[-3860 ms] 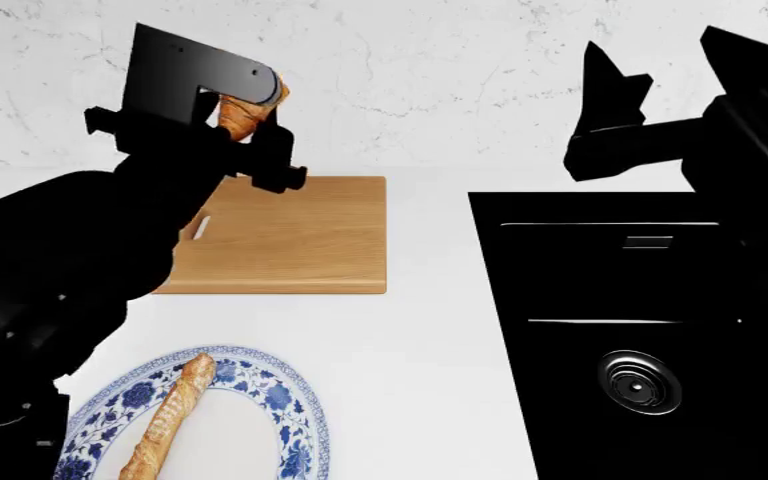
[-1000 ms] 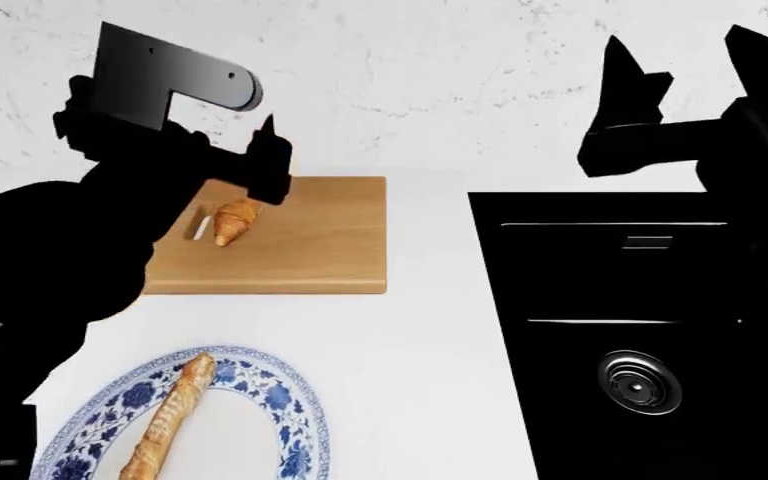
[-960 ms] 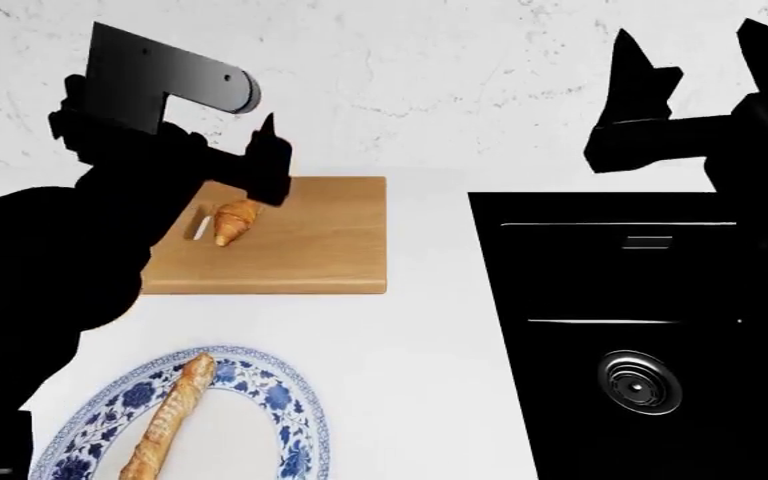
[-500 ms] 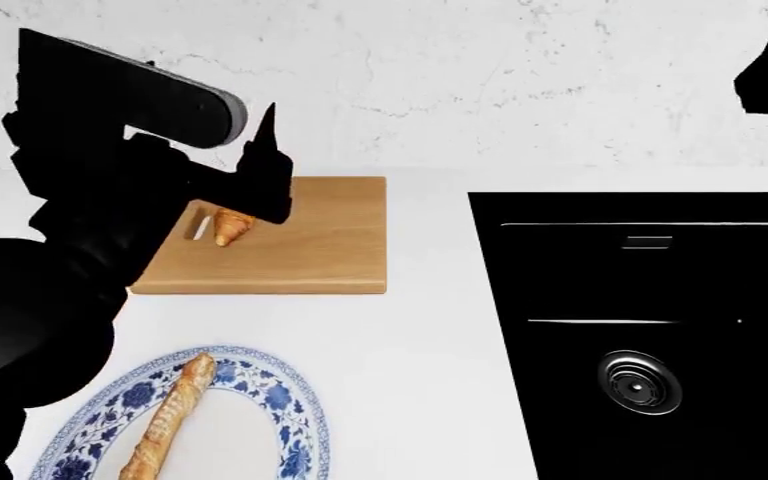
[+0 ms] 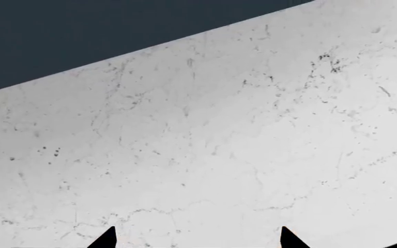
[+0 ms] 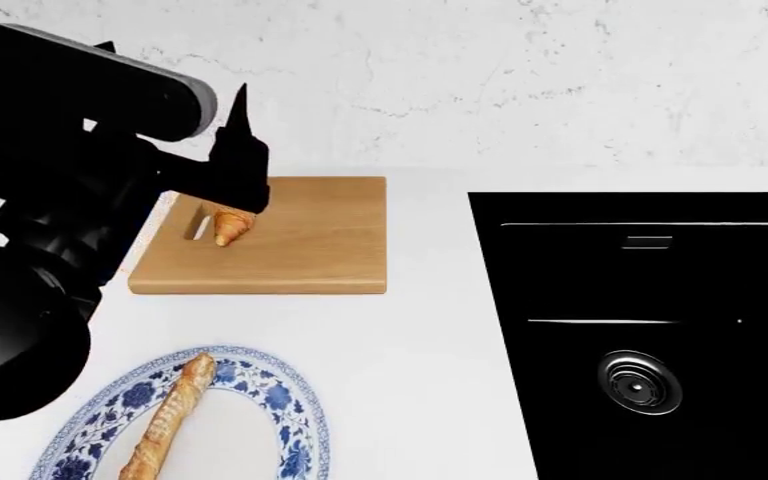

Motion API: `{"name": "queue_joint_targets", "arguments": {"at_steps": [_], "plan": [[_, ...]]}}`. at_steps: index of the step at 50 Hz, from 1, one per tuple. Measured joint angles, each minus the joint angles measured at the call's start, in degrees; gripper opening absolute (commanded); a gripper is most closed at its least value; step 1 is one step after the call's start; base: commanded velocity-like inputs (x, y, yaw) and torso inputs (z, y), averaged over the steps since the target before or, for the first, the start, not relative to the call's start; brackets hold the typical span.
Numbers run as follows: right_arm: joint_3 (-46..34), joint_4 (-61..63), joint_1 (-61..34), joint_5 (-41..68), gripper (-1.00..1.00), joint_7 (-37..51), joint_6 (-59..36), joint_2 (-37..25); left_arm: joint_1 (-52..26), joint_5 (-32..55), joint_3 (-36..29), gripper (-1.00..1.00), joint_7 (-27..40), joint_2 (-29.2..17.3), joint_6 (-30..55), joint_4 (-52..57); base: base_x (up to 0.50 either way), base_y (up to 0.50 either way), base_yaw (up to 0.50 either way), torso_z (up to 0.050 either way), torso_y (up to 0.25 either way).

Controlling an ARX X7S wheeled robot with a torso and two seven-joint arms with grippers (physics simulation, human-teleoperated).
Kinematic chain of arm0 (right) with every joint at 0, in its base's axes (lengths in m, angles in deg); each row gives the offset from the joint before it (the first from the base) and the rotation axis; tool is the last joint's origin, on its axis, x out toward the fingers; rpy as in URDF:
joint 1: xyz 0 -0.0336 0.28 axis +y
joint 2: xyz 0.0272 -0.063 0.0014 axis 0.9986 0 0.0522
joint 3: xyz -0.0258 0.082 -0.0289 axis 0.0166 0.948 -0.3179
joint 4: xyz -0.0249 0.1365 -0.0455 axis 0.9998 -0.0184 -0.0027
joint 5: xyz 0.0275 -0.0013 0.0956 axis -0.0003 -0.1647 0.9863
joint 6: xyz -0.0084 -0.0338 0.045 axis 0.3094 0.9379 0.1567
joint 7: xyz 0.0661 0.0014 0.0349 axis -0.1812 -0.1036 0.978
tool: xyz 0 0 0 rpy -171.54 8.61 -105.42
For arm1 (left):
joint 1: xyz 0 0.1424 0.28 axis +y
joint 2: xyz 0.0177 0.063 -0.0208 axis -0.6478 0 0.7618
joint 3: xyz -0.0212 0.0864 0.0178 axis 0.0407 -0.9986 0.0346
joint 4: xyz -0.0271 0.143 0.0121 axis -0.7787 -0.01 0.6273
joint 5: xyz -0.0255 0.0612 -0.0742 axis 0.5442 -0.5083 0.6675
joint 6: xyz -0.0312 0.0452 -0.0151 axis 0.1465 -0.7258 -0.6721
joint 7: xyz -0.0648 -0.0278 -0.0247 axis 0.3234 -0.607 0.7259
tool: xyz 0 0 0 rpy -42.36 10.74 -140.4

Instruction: From the different types of pastries on the counter, select a croissant and place it on the cutting board. Then retrieve a jar of jam from the cabinet and place it alongside the croissant on the cutting board.

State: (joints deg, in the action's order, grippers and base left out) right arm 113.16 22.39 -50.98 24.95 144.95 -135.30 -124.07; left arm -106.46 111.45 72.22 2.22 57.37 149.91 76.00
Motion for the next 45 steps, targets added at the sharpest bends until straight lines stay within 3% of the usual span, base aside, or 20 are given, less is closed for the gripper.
{"name": "queue_joint_targets", "arguments": {"at_steps": [21,45], "plan": [[-8.06,-5.19,-11.61,4.75,1.0,3.2,3.48,-4.48,-0.27,0.12,-1.14,1.0,0.55,-0.4,-0.34,-0.59,0.0,0.0,0.0,0.0,0.0],[-27.72,-19.08,-44.0,-0.01,1.0,-3.16,-3.14,-3.43,-0.08,0.15,-3.03,1.0,1.15,-0.75,-0.25,-1.87,0.0,0.0,0.0,0.0,0.0]]}}
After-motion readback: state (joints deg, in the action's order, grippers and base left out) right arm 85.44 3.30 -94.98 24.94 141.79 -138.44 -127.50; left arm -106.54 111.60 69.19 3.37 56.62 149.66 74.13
